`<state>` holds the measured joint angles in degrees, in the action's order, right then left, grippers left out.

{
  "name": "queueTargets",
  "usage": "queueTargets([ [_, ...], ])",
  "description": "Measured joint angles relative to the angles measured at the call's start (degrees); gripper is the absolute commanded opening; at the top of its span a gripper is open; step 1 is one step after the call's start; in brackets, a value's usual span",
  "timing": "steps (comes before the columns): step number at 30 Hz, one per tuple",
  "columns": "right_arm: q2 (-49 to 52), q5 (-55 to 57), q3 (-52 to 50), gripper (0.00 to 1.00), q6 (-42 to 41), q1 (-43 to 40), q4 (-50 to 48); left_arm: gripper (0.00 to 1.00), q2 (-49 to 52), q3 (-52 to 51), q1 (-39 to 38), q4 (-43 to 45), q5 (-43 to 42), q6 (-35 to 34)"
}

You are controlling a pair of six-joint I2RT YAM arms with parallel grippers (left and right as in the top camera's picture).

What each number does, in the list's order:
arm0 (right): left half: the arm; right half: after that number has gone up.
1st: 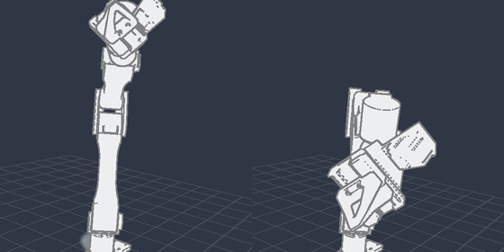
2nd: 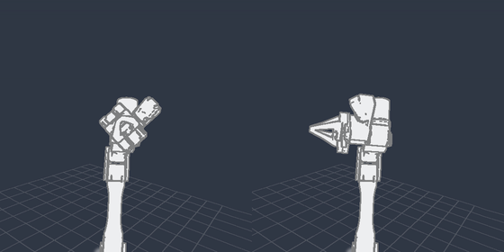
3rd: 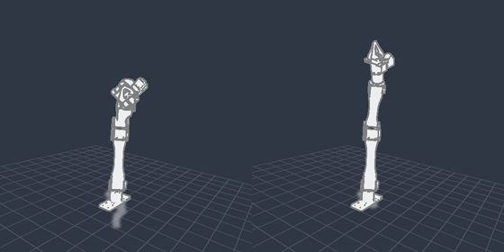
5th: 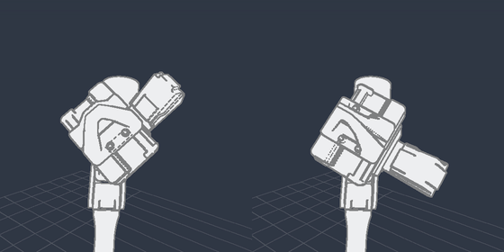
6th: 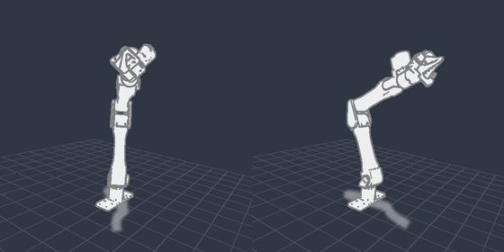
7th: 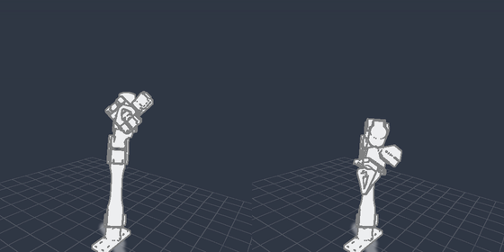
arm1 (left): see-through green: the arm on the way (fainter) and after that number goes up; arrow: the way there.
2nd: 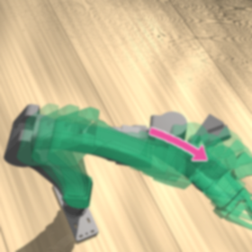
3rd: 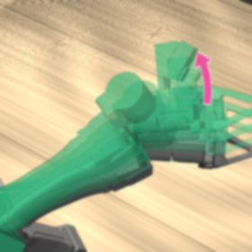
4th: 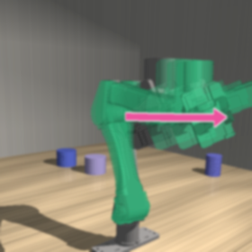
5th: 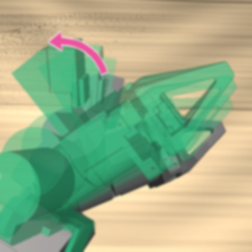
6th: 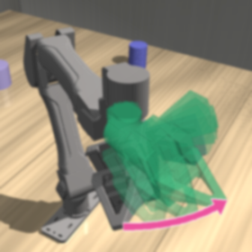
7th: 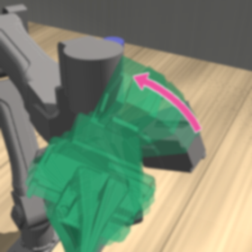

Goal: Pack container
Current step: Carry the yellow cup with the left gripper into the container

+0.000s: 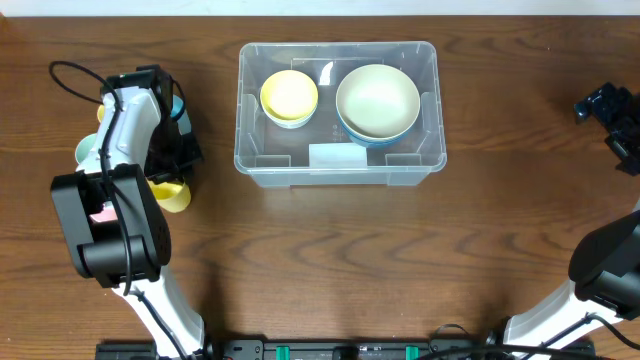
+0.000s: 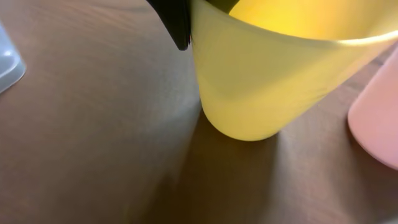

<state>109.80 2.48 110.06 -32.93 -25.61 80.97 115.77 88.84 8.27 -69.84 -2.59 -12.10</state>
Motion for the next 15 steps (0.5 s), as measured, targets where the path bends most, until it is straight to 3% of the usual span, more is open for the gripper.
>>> queueTargets([
  [4, 0.00, 0.00, 0.00, 0.99, 0.00, 0.00, 0.00, 0.06, -4.63, -0.26, -0.85, -2.71, 0.02, 0.09],
  [8, 0.00, 0.00, 0.00, 0.99, 0.00, 0.00, 0.02, 0.06, -16.41, -0.24, -3.17, -4.31, -0.15, 0.59],
  [15, 0.00, -0.02, 0.00, 0.99, 0.00, 0.00, 0.00, 0.06, -36.61, 5.90, -15.02, -4.63, -2.71, 3.06],
])
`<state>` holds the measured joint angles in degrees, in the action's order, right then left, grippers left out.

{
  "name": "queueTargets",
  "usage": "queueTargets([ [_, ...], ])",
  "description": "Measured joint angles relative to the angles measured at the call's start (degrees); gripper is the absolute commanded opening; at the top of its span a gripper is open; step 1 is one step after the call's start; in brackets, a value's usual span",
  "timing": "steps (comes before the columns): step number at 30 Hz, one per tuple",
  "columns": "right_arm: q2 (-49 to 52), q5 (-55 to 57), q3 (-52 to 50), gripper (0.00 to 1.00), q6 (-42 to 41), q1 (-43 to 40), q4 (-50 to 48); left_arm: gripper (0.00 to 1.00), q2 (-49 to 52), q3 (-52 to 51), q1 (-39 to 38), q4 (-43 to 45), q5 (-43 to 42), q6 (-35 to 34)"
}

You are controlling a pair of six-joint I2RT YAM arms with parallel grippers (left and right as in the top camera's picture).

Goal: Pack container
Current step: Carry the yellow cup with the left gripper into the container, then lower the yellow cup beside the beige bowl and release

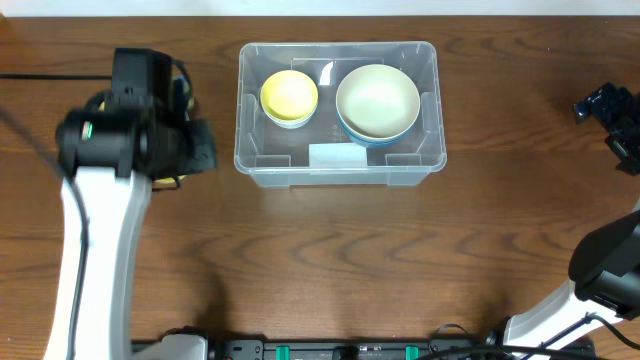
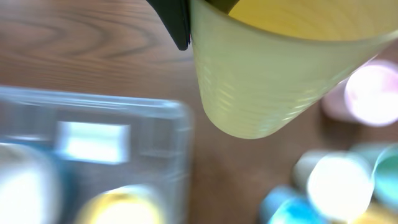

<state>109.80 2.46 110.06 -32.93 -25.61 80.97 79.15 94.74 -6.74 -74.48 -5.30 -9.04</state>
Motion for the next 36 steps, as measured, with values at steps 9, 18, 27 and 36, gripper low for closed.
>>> queueTargets([
  [9, 0.00, 0.02, 0.00, 0.99, 0.00, 0.00, 0.00, 0.06, 0.44, 6.93, -14.08, 13.16, -1.62, 0.13],
  [18, 0.00, 0.02, 0.00, 0.99, 0.00, 0.00, 0.00, 0.06, 17.16, 6.95, -21.88, 20.37, -1.88, 4.02],
  [27, 0.00, 0.02, 0.00, 0.99, 0.00, 0.00, 0.00, 0.06, 30.03, 6.88, -22.67, 17.97, -2.03, 5.70],
  [36, 0.00, 0.02, 0.00, 0.99, 0.00, 0.00, 0.00, 0.06, 33.59, 6.88, -23.65, 19.50, -2.03, 6.10],
])
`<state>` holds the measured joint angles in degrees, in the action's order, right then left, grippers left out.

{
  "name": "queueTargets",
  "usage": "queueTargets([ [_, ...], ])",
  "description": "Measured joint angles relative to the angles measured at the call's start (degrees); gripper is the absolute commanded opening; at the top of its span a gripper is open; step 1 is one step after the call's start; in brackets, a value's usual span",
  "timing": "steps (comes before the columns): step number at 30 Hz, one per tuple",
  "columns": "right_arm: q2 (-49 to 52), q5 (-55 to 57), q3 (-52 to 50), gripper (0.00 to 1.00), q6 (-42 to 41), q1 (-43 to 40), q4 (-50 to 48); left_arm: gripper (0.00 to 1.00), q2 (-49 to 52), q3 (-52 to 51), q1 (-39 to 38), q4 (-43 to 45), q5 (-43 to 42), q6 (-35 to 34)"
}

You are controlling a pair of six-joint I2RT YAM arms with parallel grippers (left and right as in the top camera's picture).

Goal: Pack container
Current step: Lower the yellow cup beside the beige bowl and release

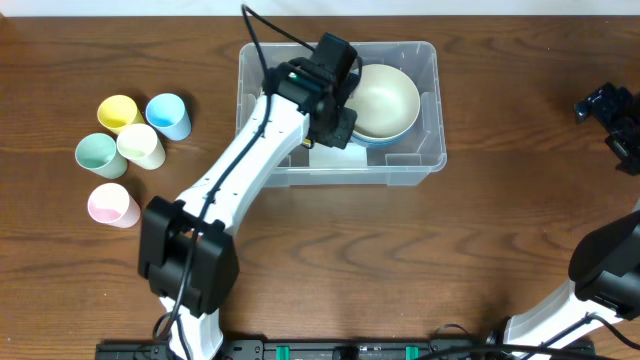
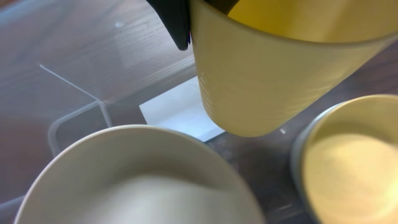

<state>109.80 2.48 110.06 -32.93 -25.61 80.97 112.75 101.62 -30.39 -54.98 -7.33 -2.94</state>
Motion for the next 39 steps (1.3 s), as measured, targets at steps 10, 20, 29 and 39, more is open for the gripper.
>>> queueTargets([
  [10, 0.00, 0.00, 0.00, 0.99, 0.00, 0.00, 0.00, 0.06, 6.21, -0.02, -0.57, 1.29, 0.00, 0.00],
  [20, 0.00, 0.00, 0.00, 0.99, 0.00, 0.00, 0.00, 0.06, 6.32, -0.02, -0.59, 2.54, 0.00, 0.02],
  [29, 0.00, 0.00, 0.00, 0.99, 0.00, 0.00, 0.00, 0.23, 6.32, -0.02, -0.59, 3.82, 0.00, 0.37],
  [39, 0.00, -0.02, 0.00, 0.99, 0.00, 0.00, 0.00, 0.54, 6.32, -0.02, -0.57, 3.82, 0.00, 0.13],
])
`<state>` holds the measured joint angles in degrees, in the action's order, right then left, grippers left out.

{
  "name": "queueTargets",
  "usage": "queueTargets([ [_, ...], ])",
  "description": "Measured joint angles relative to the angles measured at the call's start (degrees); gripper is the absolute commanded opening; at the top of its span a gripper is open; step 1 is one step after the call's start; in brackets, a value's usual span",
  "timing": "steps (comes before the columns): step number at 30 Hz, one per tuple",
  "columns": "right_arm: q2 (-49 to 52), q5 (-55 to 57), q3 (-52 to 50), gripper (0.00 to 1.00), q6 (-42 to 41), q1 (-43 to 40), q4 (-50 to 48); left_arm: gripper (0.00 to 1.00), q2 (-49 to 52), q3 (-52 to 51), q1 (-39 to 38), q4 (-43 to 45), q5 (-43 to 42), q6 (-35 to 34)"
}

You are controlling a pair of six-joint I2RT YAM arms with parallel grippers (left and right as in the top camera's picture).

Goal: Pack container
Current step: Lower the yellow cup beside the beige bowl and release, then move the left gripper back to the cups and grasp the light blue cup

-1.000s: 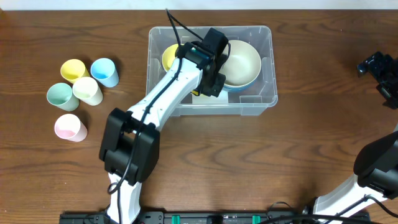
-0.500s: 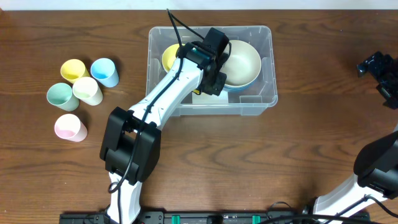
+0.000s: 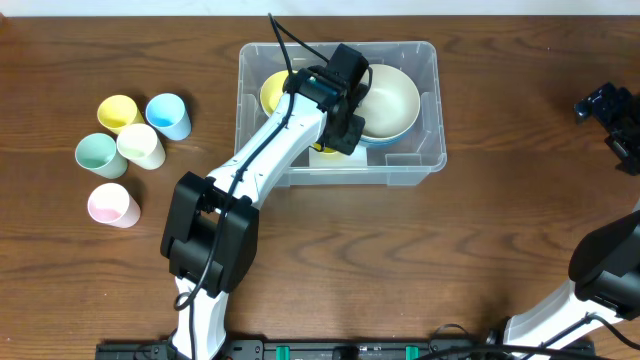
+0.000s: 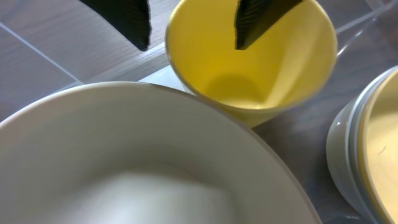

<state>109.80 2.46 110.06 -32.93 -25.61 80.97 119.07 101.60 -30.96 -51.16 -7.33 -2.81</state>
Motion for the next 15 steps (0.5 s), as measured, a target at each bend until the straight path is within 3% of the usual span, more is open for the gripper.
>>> queueTargets([
  [9, 0.00, 0.02, 0.00, 0.99, 0.00, 0.00, 0.00, 0.64, -2.60, 0.00, 0.00, -0.26, -0.02, -0.33],
  [15, 0.00, -0.02, 0.00, 0.99, 0.00, 0.00, 0.00, 0.66, -15.56, 0.00, 0.70, -4.20, 1.29, -1.25],
])
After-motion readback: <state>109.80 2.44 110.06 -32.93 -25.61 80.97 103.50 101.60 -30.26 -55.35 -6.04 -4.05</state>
